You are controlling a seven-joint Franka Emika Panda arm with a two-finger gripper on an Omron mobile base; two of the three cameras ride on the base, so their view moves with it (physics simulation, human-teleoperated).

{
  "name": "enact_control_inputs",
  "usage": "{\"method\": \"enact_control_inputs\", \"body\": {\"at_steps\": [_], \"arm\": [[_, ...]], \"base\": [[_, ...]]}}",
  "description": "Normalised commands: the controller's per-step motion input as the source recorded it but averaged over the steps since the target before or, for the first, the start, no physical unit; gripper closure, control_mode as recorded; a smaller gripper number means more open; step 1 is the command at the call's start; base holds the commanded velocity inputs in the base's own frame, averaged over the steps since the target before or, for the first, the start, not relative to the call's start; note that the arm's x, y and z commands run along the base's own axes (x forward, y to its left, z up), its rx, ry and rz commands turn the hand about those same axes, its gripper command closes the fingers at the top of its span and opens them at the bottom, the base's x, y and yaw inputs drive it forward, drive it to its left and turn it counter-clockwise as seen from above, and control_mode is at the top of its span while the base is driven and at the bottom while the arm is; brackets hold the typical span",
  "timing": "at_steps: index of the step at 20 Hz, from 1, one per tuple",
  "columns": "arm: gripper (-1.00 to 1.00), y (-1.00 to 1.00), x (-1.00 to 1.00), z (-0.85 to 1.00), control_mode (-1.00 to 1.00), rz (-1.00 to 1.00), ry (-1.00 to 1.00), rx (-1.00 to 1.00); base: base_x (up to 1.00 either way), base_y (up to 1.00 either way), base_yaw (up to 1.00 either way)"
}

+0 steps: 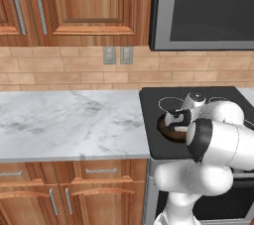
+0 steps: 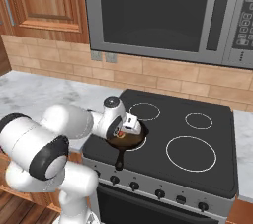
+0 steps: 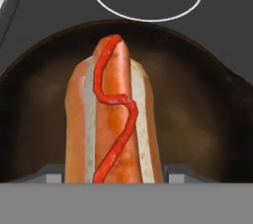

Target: Place the cold items (lime and squash) from the fridge in one tupperware on the dining counter. Place the warm items (hot dog and kebab skewer) in the stove area in another tupperware.

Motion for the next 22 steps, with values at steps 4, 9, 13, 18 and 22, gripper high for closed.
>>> {"method": "enact_control_inputs", "body": {"at_steps": [4,9,13,18,22], "arm": [[1.0,0.13,-0.46,1.0,-1.0,0.0,0.05,0.0],[1.0,0.06,-0.49,1.0,-1.0,0.01,0.1,0.0],[1.0,0.0,-0.88,0.81,-1.0,0.0,0.12,0.0],[1.0,0.05,-0.79,0.36,-1.0,-0.02,0.11,0.0],[1.0,0.38,-0.51,0.0,-1.0,-0.15,0.0,-0.01]], "base": [[0.0,0.0,0.0],[0.0,0.0,0.0],[0.0,0.0,0.0],[0.0,0.0,0.0],[0.0,0.0,0.0]]}}
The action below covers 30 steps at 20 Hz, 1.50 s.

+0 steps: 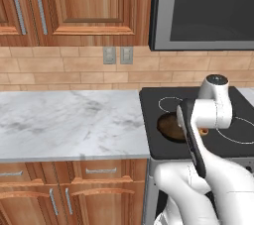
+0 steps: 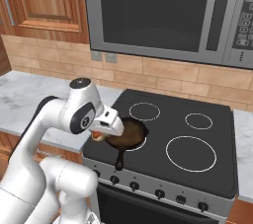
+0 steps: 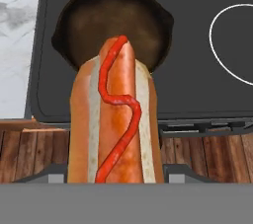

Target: Place the cold items (lime and squash) from the fridge in one tupperware on the dining counter. Place the warm items (hot dog and kebab skewer) in the stove area in another tupperware.

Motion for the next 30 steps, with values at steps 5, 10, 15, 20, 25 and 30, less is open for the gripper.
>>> {"method": "enact_control_inputs", "body": {"at_steps": [5,10,15,20,25,30], "arm": [[1.0,0.51,0.02,0.0,-1.0,-0.04,0.0,-0.03],[1.0,0.1,0.05,0.0,-1.0,0.0,0.0,0.0],[1.0,0.06,0.0,0.0,-1.0,0.0,0.0,-0.01],[1.0,0.01,0.0,0.0,1.0,0.0,0.0,0.0],[1.0,0.0,0.0,0.0,1.0,0.0,0.0,0.0],[1.0,0.0,0.0,0.0,1.0,0.0,0.0,0.0]], "base": [[0.0,0.0,0.0],[0.0,0.0,0.0],[0.0,0.0,0.0],[0.0,0.0,0.0],[-0.07,0.03,0.16],[-0.12,0.08,0.41]]}}
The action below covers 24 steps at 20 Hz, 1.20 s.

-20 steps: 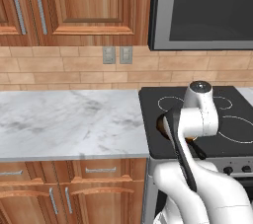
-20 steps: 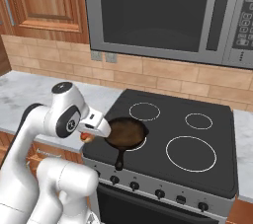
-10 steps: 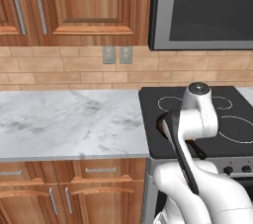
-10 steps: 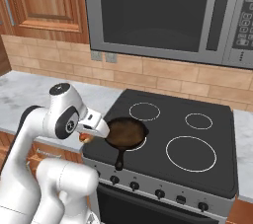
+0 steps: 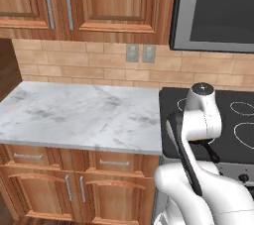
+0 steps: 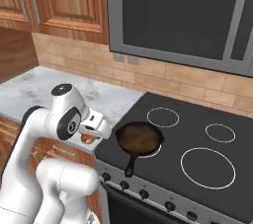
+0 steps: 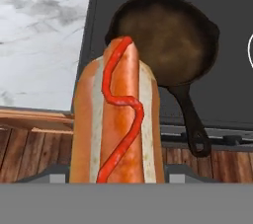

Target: Place the cold items (lime and squash) from the fridge in one tupperware on the dining counter. Place the warm items (hot dog and kebab skewer) in the stove area in another tupperware.

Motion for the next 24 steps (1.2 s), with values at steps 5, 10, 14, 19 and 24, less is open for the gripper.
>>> {"method": "enact_control_inputs", "body": {"at_steps": [5,10,14,19,24], "arm": [[1.0,0.0,0.0,0.0,1.0,0.0,0.0,0.0],[1.0,0.0,0.0,0.0,1.0,0.0,0.0,0.0],[1.0,0.0,0.0,0.0,1.0,0.0,0.0,0.0],[1.0,0.0,0.0,0.0,1.0,0.0,0.0,0.0],[1.0,0.0,0.0,0.0,1.0,0.0,0.0,0.0]], "base": [[-0.16,0.11,0.52],[-0.34,0.17,0.62],[-0.43,0.14,0.65],[-0.4,0.11,0.66],[-0.28,0.11,0.68]]}}
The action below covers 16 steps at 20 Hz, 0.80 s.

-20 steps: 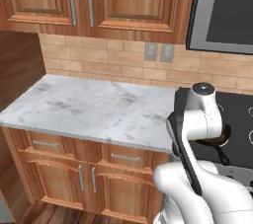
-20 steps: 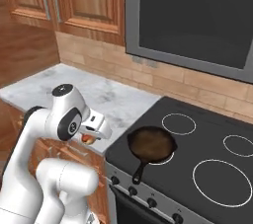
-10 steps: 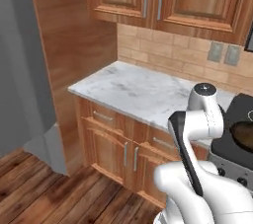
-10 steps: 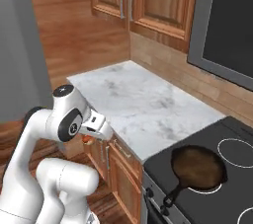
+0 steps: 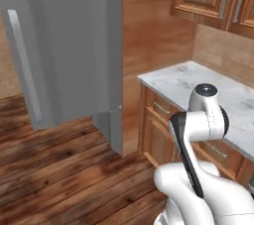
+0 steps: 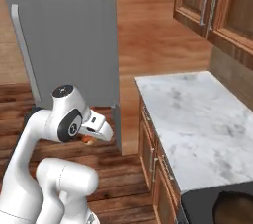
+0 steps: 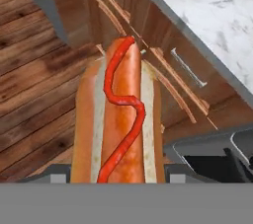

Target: Place the cold items (lime and squash) from the fridge in one tupperware on the dining counter. Place the warm items (hot dog and kebab skewer) in the stove area in another tupperware.

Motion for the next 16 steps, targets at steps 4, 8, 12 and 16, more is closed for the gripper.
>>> {"method": "enact_control_inputs", "body": {"at_steps": [4,8,12,16], "arm": [[1.0,0.0,0.0,0.0,1.0,0.0,0.0,0.0],[1.0,0.0,0.0,0.0,1.0,0.0,0.0,0.0],[1.0,0.0,0.0,0.0,1.0,0.0,0.0,0.0],[1.0,0.0,0.0,0.0,1.0,0.0,0.0,0.0]], "base": [[-0.18,0.15,0.68],[-0.1,0.08,0.68],[0.0,0.02,0.6],[0.01,0.0,0.53]]}}
